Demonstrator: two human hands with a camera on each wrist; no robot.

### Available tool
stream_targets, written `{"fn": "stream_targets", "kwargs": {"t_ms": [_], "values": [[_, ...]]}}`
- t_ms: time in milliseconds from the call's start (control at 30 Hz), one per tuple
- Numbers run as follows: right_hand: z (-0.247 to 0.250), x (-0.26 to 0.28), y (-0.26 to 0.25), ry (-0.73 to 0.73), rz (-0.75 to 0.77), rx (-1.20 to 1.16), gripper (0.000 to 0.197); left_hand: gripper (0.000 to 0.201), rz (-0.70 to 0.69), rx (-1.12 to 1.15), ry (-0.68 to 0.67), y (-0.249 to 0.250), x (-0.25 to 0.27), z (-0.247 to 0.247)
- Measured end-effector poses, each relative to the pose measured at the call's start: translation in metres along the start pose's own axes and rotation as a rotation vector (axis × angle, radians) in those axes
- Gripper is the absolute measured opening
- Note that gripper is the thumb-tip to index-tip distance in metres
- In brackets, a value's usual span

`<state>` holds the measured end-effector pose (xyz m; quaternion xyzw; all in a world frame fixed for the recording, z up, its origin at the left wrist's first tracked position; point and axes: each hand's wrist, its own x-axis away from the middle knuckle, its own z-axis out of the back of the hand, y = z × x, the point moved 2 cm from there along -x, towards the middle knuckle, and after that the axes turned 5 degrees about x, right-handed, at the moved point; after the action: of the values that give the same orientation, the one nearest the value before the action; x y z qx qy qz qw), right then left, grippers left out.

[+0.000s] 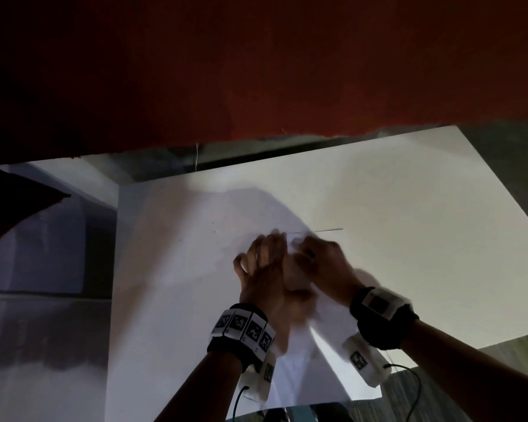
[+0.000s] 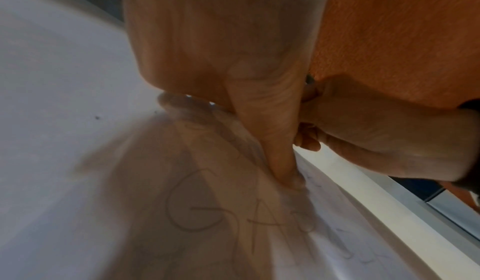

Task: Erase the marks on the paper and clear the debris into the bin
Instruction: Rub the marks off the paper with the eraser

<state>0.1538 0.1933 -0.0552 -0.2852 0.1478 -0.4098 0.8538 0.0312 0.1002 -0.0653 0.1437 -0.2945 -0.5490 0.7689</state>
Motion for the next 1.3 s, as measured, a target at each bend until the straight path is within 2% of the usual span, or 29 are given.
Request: {"fn": "stream_targets", "kwargs": {"t_ms": [67, 167, 333, 400, 467, 567, 600, 733, 867, 1067, 1133, 1233, 1300], "values": [[-0.002, 0.0, 0.007, -0.018, 0.008, 0.001, 0.009, 0.126, 0.009, 0.018, -0.007, -0.002, -0.002, 0.0], [0.015, -0.01, 0.026, 0.094, -0.137, -0.087, 0.017, 0.13, 0.036, -0.014, -0.027, -0.008, -0.004, -0.005], [0.017, -0.01, 0.025, 0.009, -0.212, -0.12, 0.019, 0.11, -0.04, -0.02, 0.002, -0.021, -0.004, 0.019], [0.023, -0.014, 0.027, 0.024, -0.215, -0.079, 0.017, 0.111, -0.077, -0.023, -0.011, -0.044, -0.005, 0.028], [0.021, -0.015, 0.014, 0.064, -0.131, -0.066, 0.015, 0.117, -0.099, -0.025, -0.017, -0.06, -0.004, 0.03], [-0.003, -0.006, -0.014, -0.044, 0.128, -0.038, 0.003, 0.118, -0.123, -0.061, -0.013, -0.059, -0.004, 0.028], [-0.006, -0.005, -0.014, -0.066, 0.137, -0.021, 0.003, 0.117, -0.119, -0.059, -0.017, -0.057, -0.004, 0.029], [0.002, -0.017, 0.015, 0.083, -0.091, -0.035, 0.006, 0.116, -0.112, -0.038, -0.031, -0.054, -0.002, 0.032], [-0.003, -0.014, 0.014, 0.06, -0.082, -0.026, 0.007, 0.117, -0.131, -0.072, -0.04, -0.055, -0.003, 0.029], [0.013, -0.018, 0.013, 0.006, -0.165, -0.061, 0.019, 0.105, -0.277, -0.059, 0.014, -0.08, 0.013, 0.026], [0.011, -0.013, 0.002, -0.014, -0.099, -0.045, 0.014, 0.098, -0.328, -0.02, 0.084, -0.088, 0.019, 0.024], [-0.007, 0.006, -0.022, -0.114, 0.155, 0.0, 0.007, 0.093, -0.349, -0.015, 0.147, -0.094, 0.02, 0.02], [-0.017, 0.01, -0.026, -0.147, 0.238, 0.031, 0.007, 0.091, -0.368, -0.024, 0.167, -0.095, 0.019, 0.019]]}}
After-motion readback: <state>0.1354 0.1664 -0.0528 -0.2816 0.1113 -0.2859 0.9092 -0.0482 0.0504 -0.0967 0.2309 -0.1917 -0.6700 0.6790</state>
